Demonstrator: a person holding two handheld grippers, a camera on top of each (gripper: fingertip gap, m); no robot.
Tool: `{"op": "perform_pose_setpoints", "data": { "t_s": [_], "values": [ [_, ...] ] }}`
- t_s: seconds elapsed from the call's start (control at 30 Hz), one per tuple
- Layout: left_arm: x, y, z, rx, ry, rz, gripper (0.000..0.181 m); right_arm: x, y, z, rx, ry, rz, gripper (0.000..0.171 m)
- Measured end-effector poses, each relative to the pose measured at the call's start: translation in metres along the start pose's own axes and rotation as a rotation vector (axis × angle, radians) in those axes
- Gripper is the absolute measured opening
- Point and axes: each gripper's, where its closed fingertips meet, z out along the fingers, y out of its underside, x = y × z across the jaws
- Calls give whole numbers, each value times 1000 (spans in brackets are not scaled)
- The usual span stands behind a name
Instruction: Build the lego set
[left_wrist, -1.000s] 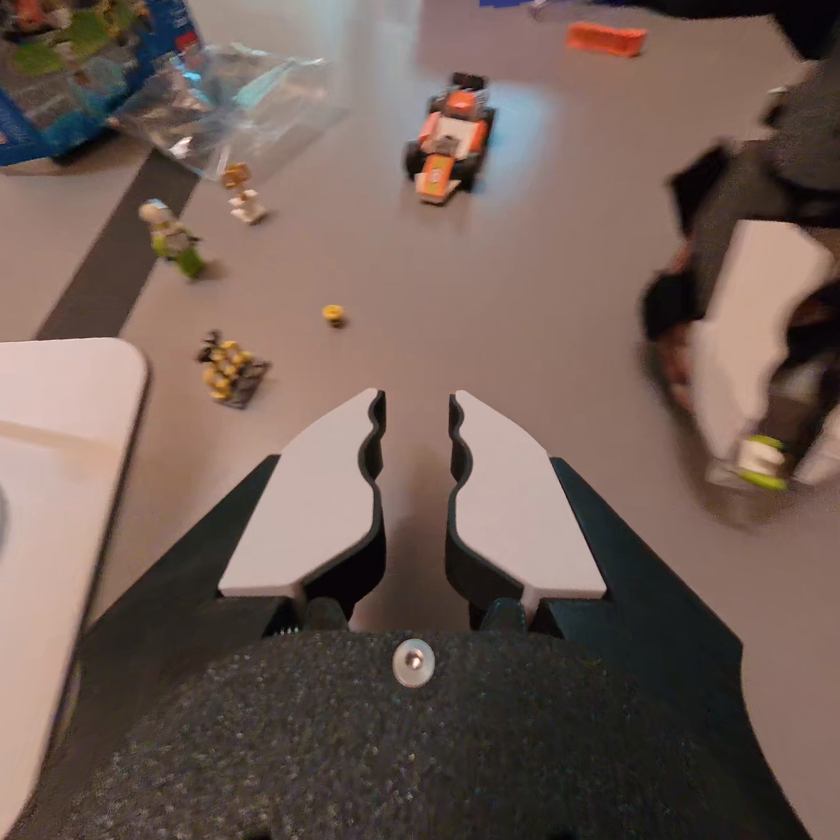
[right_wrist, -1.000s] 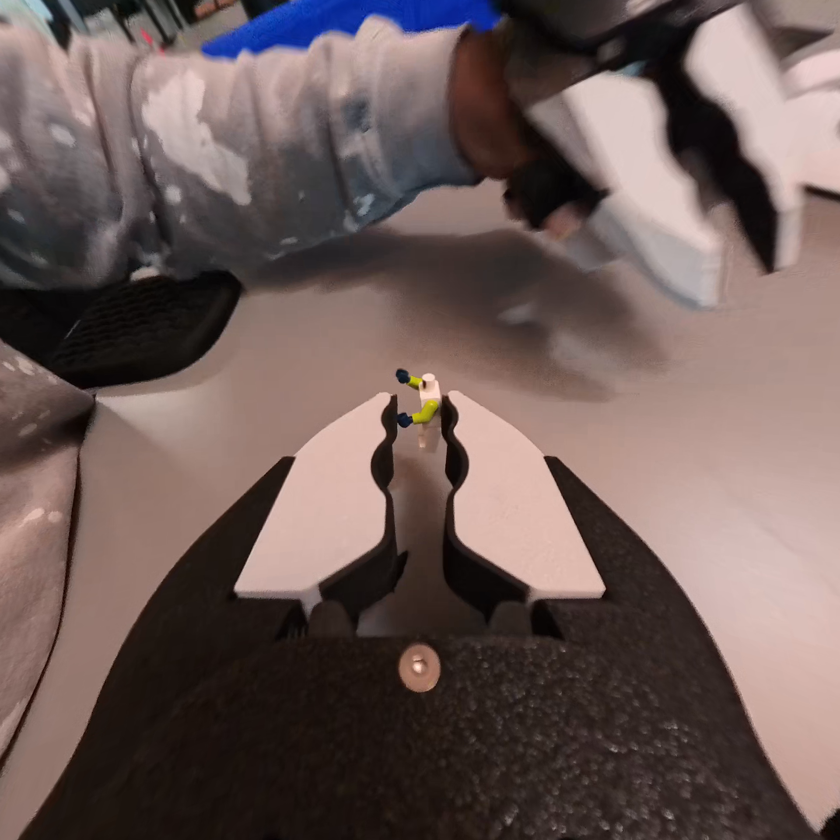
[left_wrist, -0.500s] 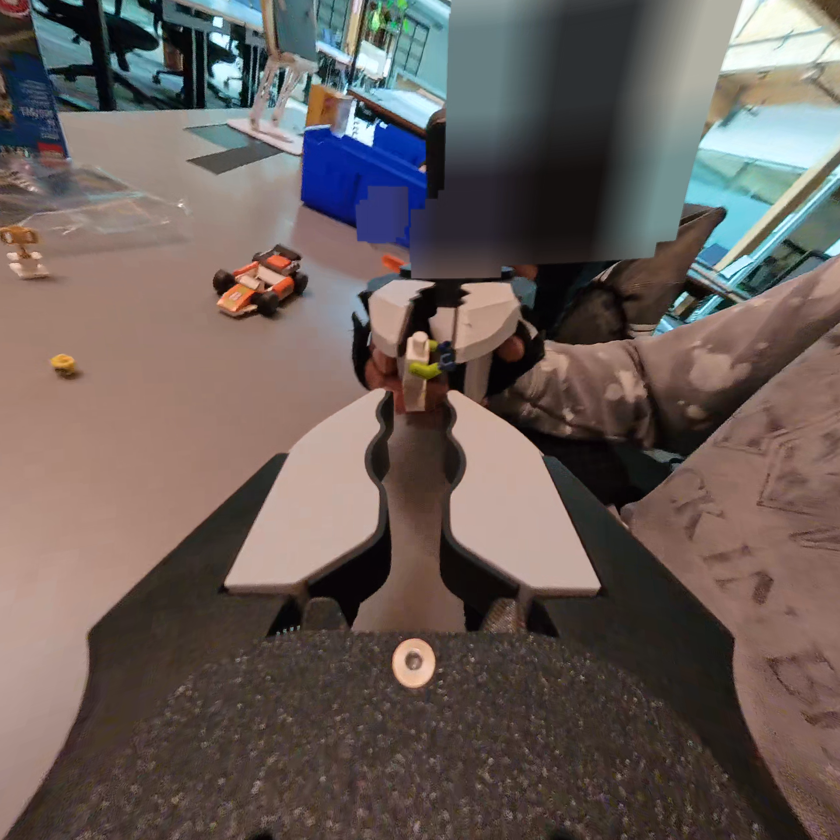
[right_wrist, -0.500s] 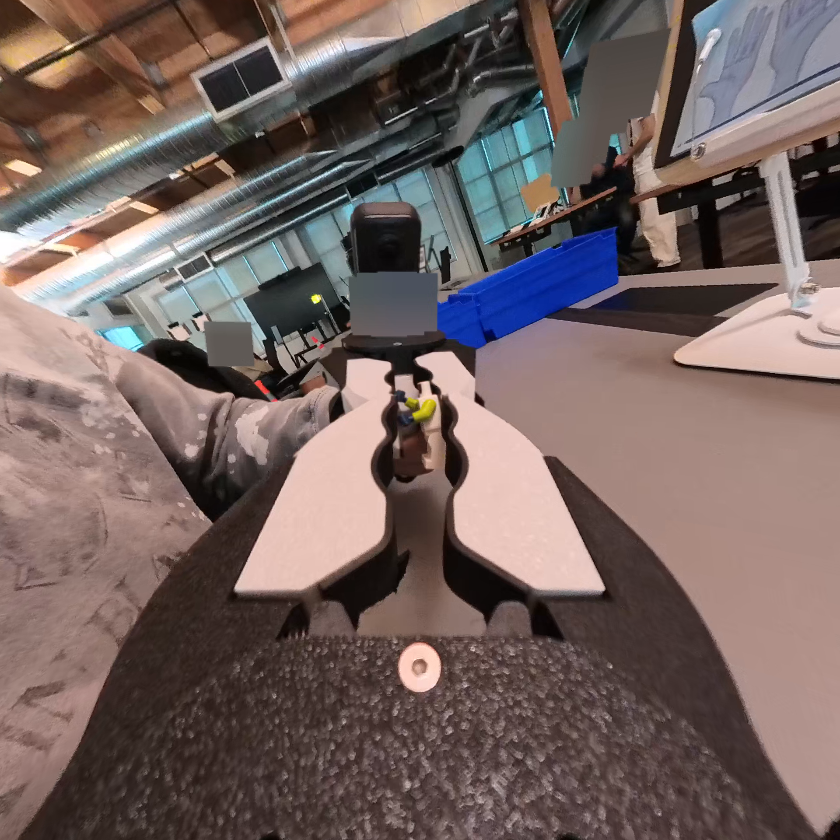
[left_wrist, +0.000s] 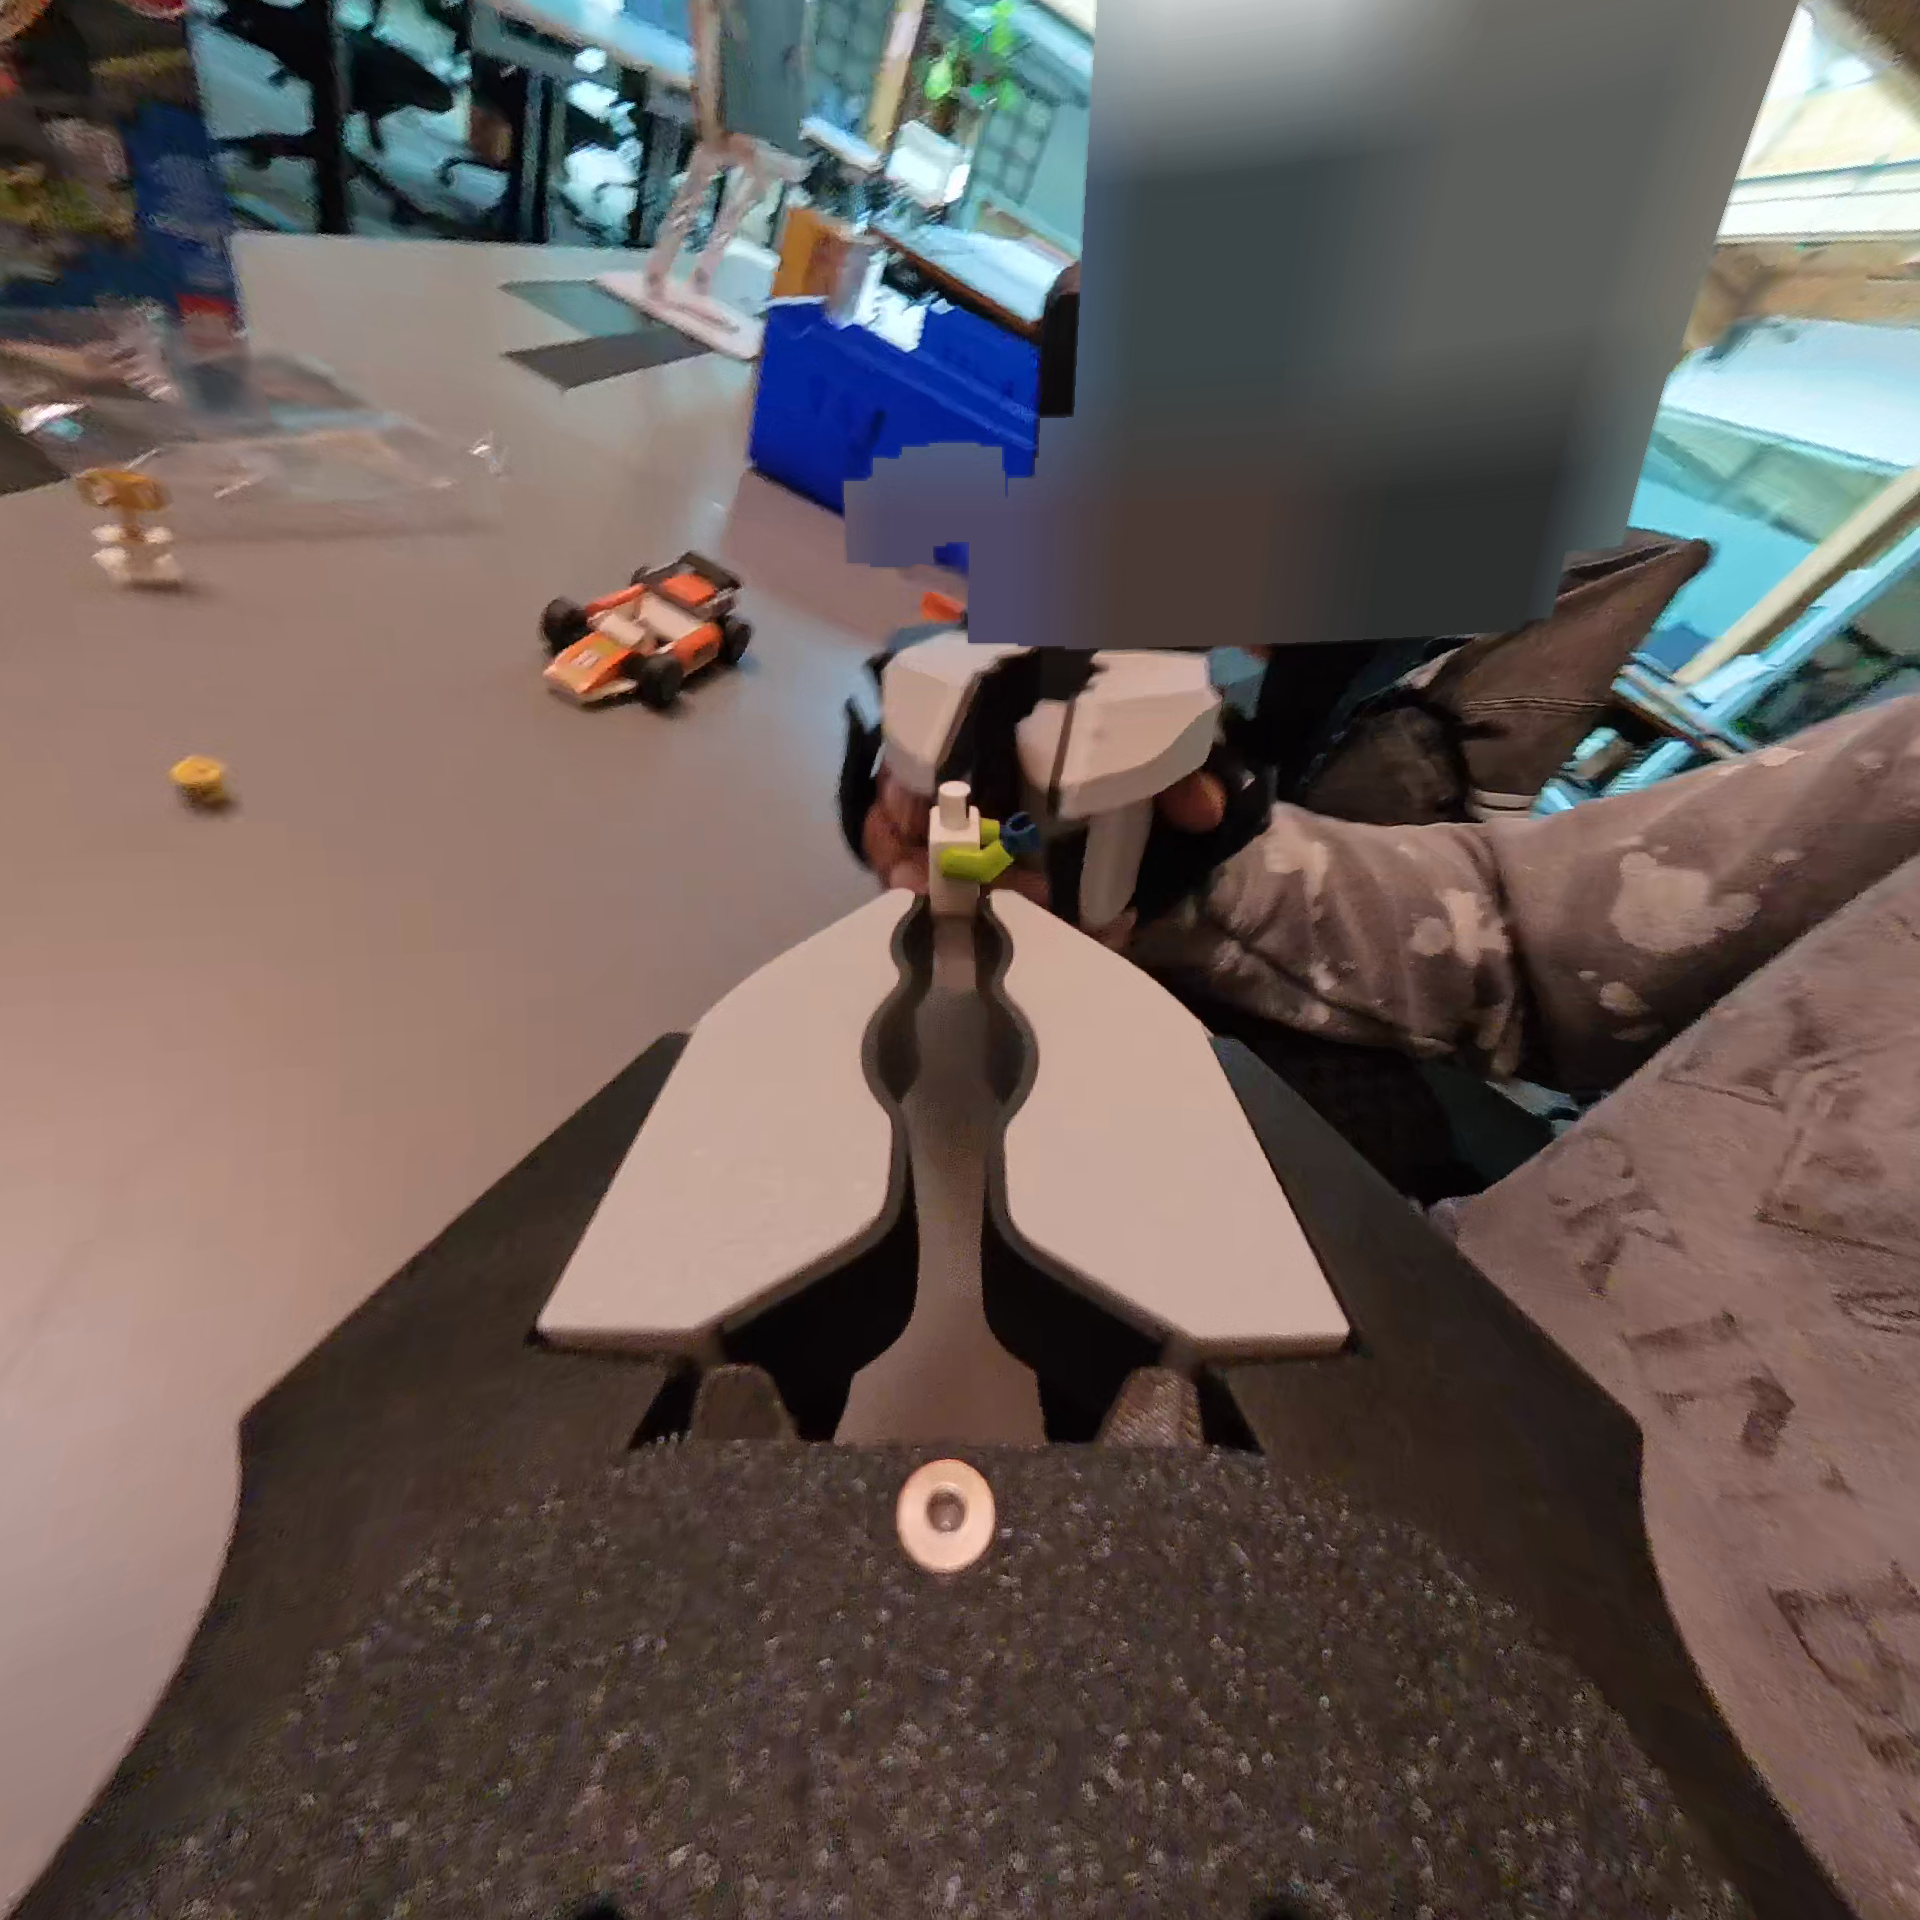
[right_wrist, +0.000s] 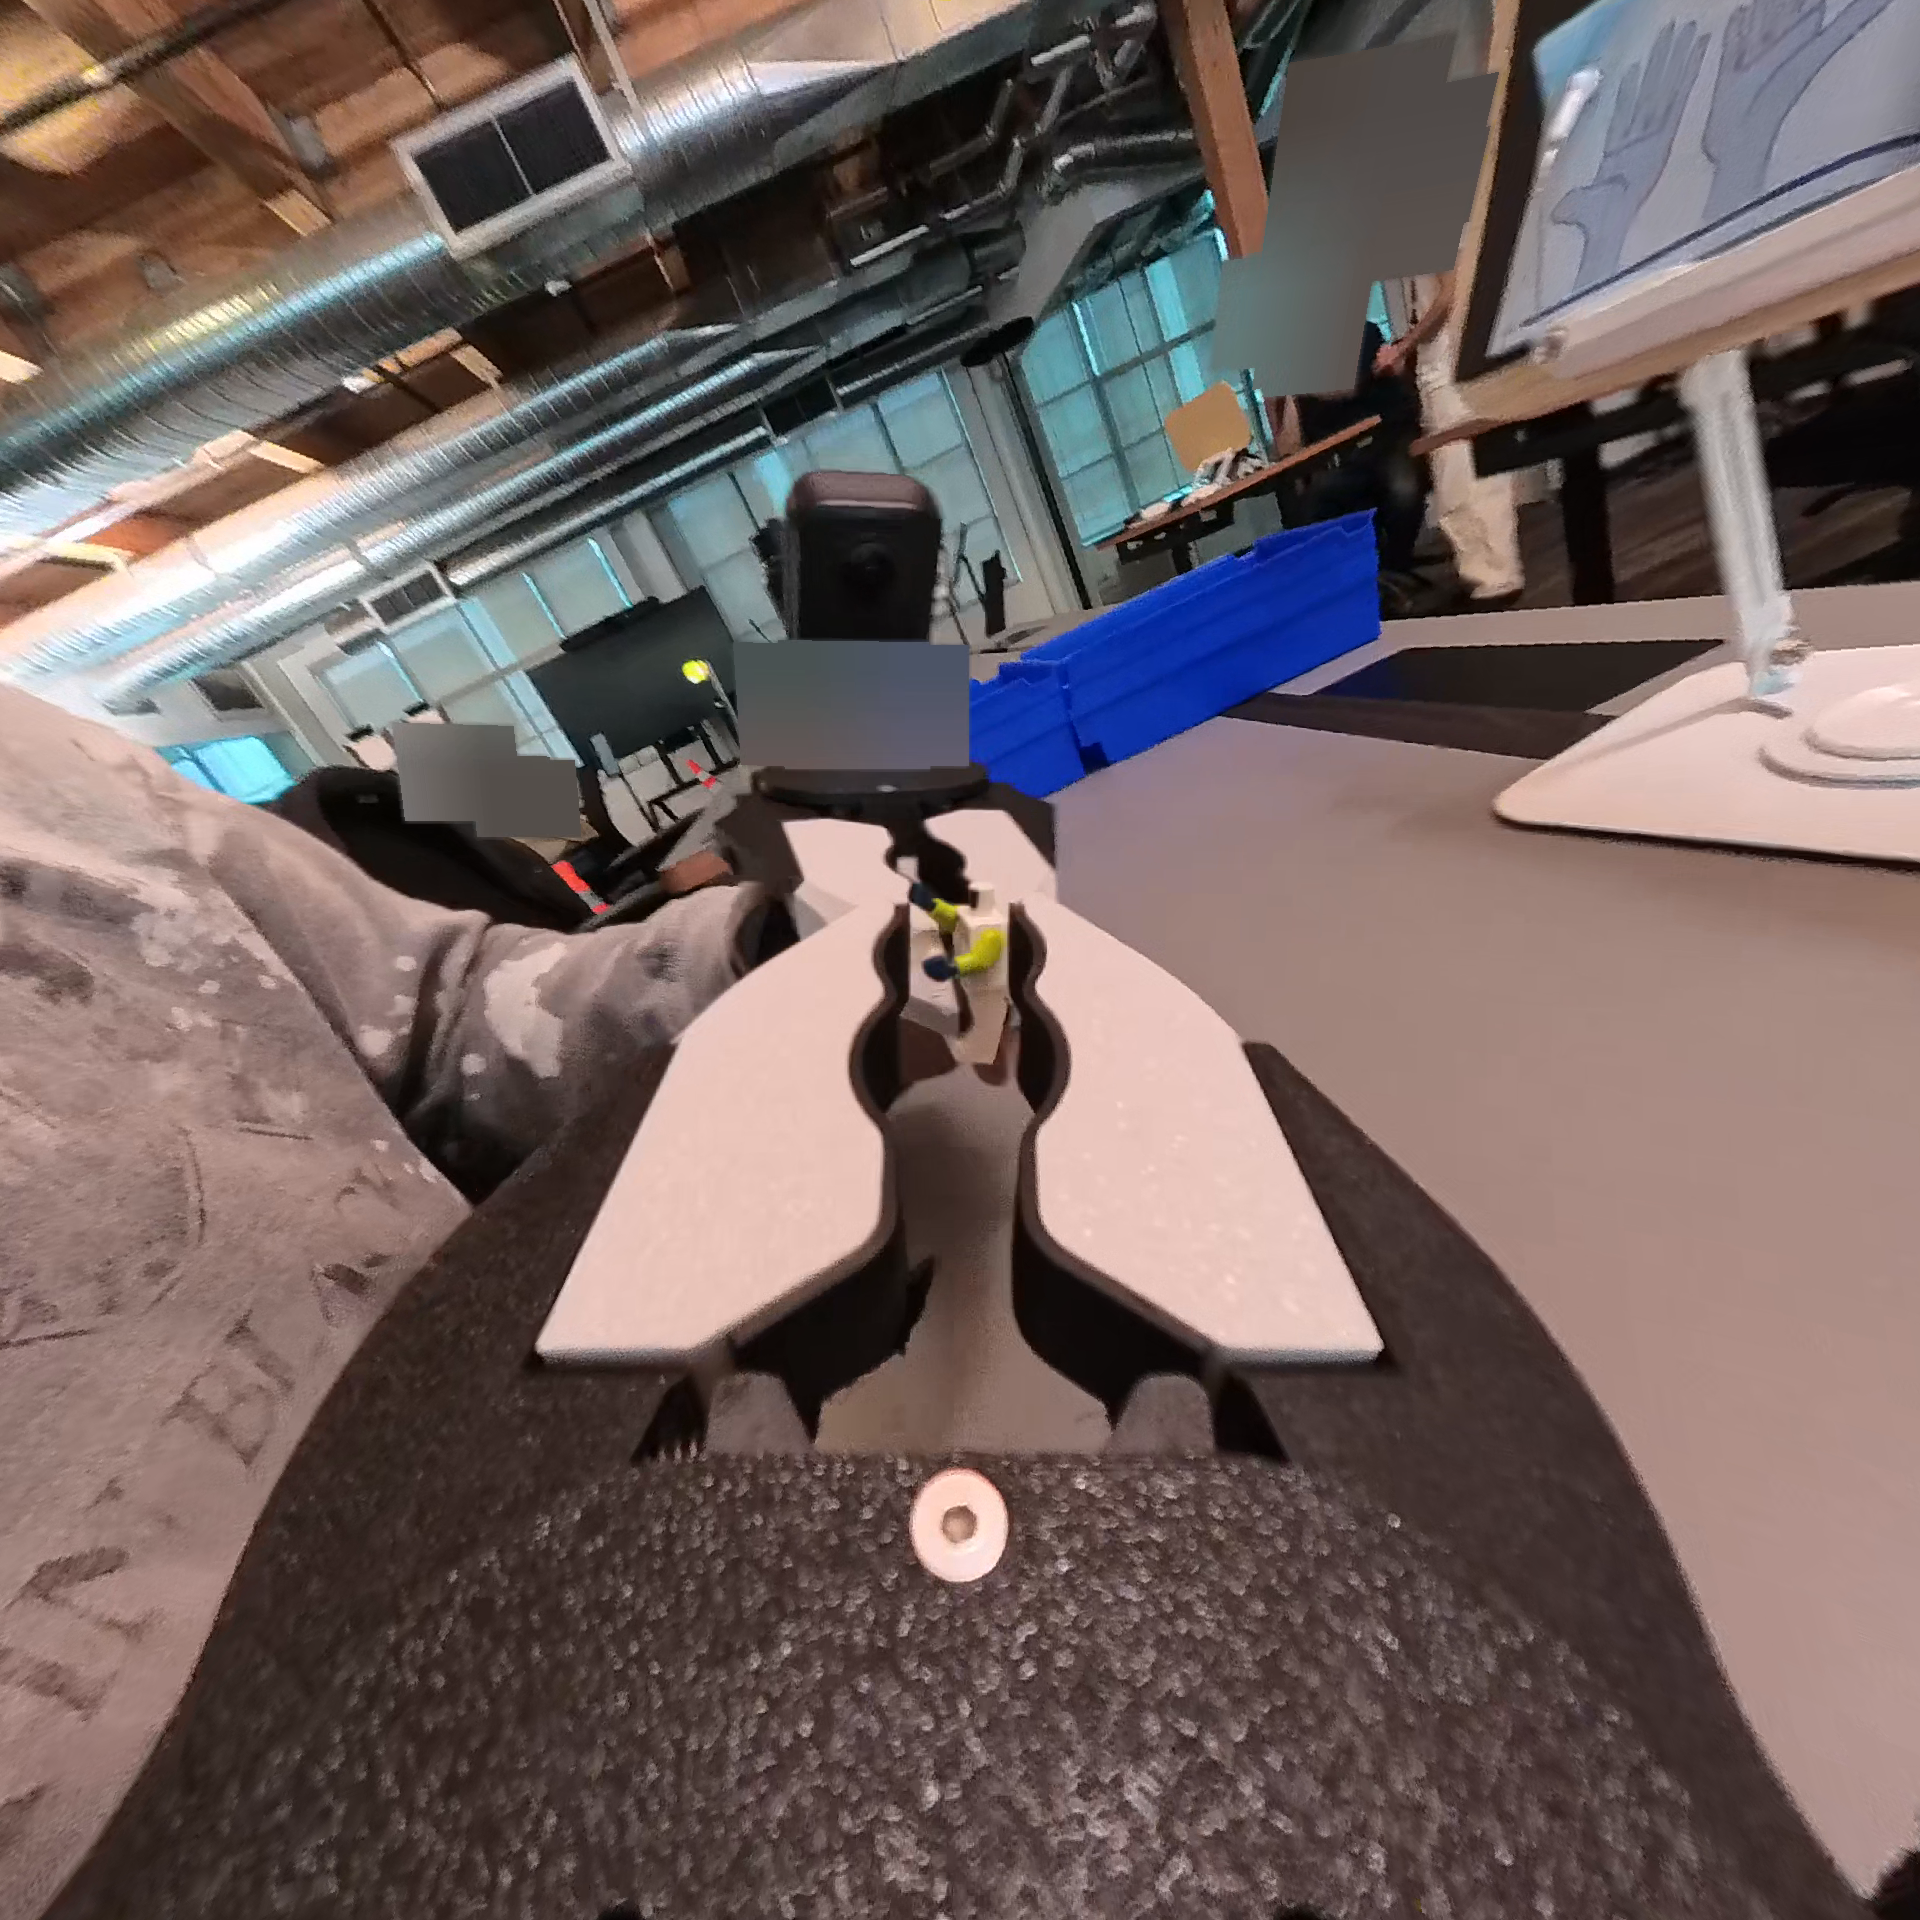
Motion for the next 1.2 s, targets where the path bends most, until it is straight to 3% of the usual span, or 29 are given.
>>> {"op": "perform_pose_setpoints", "data": {
  "t_s": [0.07,0.23,0.37,0.53,0.83,1.2],
  "values": [
    [-11,7,-7,-36,-66,-17,8,21,-3,-8,-49,99,-23,18],
    [-45,27,-28,-72,-261,-14,8,121,6,-48,-412,540,-44,22],
    [-70,38,-36,-67,-350,-22,8,170,12,-54,-635,727,-39,24],
    [-83,39,-46,-56,-413,-10,8,201,26,-38,-799,808,-29,24],
    [-81,43,-46,-86,-377,-65,8,223,29,-35,-972,784,93,21],
    [-85,46,-47,-102,-374,-76,8,226,40,-36,-1055,787,188,18]
  ]
}}
